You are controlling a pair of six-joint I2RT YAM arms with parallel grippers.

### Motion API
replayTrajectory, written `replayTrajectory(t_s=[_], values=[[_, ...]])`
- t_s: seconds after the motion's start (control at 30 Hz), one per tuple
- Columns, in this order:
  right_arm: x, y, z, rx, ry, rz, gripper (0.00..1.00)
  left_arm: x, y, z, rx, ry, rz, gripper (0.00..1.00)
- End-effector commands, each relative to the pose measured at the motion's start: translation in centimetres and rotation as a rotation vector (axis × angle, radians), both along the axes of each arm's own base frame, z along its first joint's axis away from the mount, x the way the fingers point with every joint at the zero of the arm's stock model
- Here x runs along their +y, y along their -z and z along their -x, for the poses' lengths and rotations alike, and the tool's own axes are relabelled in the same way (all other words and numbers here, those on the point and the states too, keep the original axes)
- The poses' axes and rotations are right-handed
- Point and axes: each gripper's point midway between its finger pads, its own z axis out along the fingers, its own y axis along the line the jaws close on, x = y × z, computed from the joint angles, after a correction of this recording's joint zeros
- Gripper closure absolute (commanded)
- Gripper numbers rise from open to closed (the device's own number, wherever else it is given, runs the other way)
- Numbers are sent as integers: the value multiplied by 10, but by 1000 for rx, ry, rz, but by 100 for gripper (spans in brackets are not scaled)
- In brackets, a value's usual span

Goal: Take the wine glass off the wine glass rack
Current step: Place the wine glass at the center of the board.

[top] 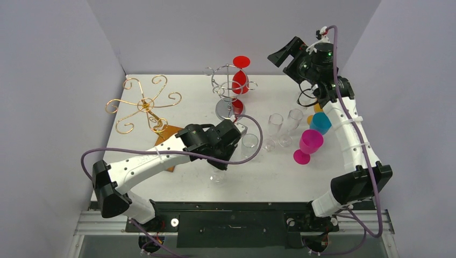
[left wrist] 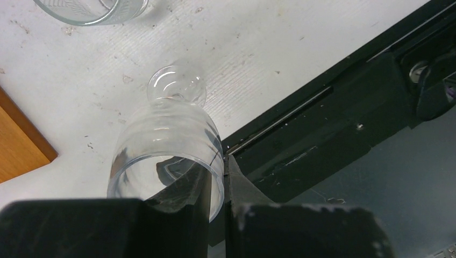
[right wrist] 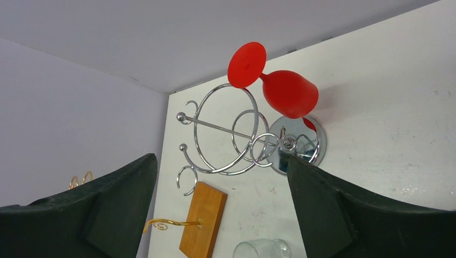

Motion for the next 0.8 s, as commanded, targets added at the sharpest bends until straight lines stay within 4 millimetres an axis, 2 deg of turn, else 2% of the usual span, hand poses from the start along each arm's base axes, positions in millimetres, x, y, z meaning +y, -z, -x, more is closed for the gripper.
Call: replayTrajectory(t_s=[0.0,0.17,0.47,0.53,0.63,0.77], values=[[10,-37,-16,-121,-23,-56,15,-8,8,-15,-20,-10,36,100],[20,-23,-41,-112,-41,-79,16,-7,19,-28,-20,-32,40,100],[32,4,-78,-87,-57,-107,19,-3,33,-30,12,-33,30,100],[36,10,-85,-83,-65,-119,19,-1,34,-31,14,-38,28,97],[40,14,-94,-83,-72,-130,20,2,31,-33,9,-44,34,85],[45,22,-104,-78,-75,-133,21,5,24,-34,-3,-47,36,75]])
